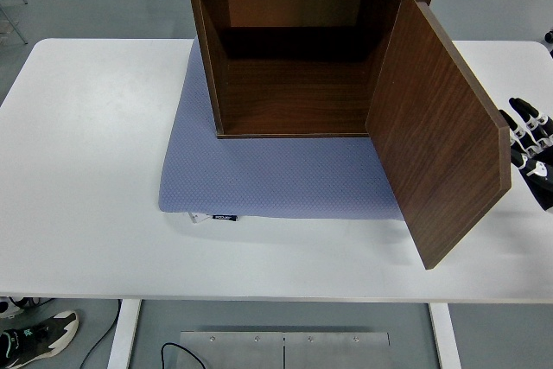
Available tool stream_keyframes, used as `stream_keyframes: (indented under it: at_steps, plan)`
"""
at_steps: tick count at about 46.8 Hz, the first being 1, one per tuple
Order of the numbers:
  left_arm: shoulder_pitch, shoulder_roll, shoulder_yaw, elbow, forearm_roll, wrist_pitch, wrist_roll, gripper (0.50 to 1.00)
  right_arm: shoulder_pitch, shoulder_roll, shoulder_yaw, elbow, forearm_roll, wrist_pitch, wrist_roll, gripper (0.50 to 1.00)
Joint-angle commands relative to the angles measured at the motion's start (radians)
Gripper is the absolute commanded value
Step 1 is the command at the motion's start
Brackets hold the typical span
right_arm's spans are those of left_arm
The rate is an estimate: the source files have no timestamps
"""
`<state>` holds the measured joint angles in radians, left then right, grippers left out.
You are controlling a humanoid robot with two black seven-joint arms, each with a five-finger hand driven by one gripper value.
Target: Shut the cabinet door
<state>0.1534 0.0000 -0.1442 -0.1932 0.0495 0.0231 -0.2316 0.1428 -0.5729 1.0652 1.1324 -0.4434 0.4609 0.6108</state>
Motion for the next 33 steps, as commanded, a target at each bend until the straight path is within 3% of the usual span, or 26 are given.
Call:
stream_keyframes:
  at_steps: [1,33]
  plan:
    - [0.000,0.000,0.000,0.000,0.000,0.000,0.000,1.000,0.000,-0.004,0.001,0.000,0.000,0.002,0.000,1.000]
    - [0.000,0.000,0.000,0.000,0.001,0.000,0.000,1.000,-0.011,-0.019,-0.001,0.000,0.000,0.005,0.000,1.000]
